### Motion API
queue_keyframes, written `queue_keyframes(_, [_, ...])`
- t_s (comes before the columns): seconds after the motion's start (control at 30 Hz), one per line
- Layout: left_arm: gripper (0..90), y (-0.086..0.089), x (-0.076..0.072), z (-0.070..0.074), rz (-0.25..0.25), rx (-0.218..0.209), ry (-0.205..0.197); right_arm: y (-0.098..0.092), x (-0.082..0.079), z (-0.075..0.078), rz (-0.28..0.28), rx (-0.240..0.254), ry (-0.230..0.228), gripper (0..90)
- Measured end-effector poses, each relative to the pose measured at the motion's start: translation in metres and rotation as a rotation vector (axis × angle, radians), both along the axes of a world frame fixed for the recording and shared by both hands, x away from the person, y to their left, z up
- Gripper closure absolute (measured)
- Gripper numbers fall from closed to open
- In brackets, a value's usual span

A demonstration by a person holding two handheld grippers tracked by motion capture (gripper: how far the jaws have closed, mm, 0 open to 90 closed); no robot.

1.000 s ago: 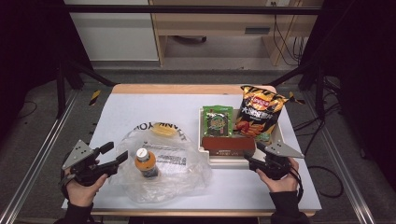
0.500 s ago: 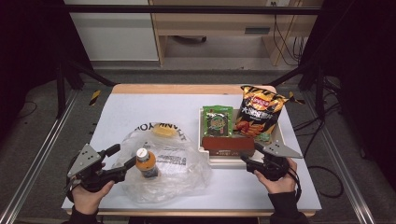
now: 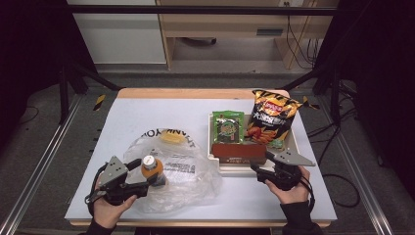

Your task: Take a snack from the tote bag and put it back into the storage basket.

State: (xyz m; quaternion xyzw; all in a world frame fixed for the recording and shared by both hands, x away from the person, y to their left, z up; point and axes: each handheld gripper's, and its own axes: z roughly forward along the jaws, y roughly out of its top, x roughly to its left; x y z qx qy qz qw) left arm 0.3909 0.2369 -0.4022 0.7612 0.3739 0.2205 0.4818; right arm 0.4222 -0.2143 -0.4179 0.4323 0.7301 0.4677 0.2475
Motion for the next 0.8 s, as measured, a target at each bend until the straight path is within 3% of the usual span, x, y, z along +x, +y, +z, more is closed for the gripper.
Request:
queue_keyframes(0.47, [28.8, -0.008, 0.013, -0.010, -0.004, 0.017, 0.050, -0.003, 0.002, -0.004, -0.006, -0.003, 0.010, 33.5])
queue_keyframes(0.8, [29.7, -0.010, 0.013, -0.009, -0.007, 0.028, 0.045, -0.003, 0.003, -0.006, -0.002, -0.006, 0.017, 33.1])
